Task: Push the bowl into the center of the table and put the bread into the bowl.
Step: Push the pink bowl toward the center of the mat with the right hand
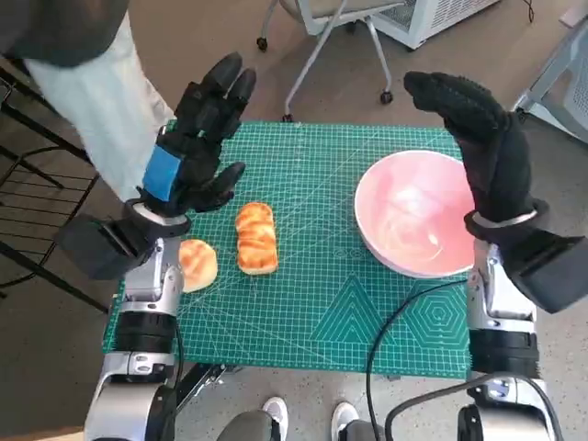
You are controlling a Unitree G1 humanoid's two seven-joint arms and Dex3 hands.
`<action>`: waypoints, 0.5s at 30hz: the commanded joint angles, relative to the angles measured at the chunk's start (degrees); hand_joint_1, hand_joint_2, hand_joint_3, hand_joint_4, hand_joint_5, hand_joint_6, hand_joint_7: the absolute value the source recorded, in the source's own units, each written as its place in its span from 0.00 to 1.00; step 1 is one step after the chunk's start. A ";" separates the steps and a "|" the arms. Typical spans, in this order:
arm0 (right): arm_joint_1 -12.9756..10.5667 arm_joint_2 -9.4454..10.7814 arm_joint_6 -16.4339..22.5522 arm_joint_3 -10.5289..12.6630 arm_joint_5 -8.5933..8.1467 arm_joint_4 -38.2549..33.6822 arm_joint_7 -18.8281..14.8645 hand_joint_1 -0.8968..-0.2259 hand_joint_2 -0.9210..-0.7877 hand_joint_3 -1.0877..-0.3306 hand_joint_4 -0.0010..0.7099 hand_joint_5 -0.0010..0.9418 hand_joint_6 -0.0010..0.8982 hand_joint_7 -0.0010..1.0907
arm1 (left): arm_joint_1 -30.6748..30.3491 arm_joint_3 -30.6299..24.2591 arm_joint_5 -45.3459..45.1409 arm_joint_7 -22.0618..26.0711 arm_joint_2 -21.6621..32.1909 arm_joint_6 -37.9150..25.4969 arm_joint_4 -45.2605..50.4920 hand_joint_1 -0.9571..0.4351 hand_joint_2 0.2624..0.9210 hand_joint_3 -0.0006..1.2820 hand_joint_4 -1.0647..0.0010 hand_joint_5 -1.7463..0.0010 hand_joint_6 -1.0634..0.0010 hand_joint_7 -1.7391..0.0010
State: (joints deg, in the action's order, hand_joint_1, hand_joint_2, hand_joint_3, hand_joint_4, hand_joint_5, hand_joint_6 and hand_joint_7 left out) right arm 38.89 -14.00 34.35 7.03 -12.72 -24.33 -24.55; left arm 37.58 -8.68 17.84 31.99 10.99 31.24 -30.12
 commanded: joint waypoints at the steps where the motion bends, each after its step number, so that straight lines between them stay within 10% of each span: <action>1: -2.04 -1.85 -0.21 1.47 -0.22 -0.89 -0.36 0.36 0.00 0.51 0.17 0.00 0.23 0.01 | 0.57 0.16 0.08 0.30 -0.25 -0.24 0.03 0.16 1.00 0.35 0.90 1.00 1.00 0.81; 8: -1.10 -7.33 3.35 7.34 -3.91 -9.41 -3.09 0.35 0.00 0.56 0.20 0.01 0.25 0.02 | 0.51 -0.06 0.37 0.50 -0.42 -0.19 -0.49 0.17 1.00 0.35 0.90 1.00 1.00 0.81; 15: 1.90 -11.78 8.81 13.08 -4.18 -23.51 -0.59 0.33 0.00 0.56 0.19 0.00 0.25 0.02 | 0.59 -0.10 0.23 0.22 -0.71 0.17 -0.99 0.17 1.00 0.35 0.91 1.00 1.00 0.81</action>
State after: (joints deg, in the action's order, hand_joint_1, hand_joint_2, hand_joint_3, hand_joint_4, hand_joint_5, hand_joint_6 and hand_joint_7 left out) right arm 40.00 -23.72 41.23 17.57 -16.84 -40.89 -26.65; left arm 37.61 -8.83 18.14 32.09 10.71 31.22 -30.62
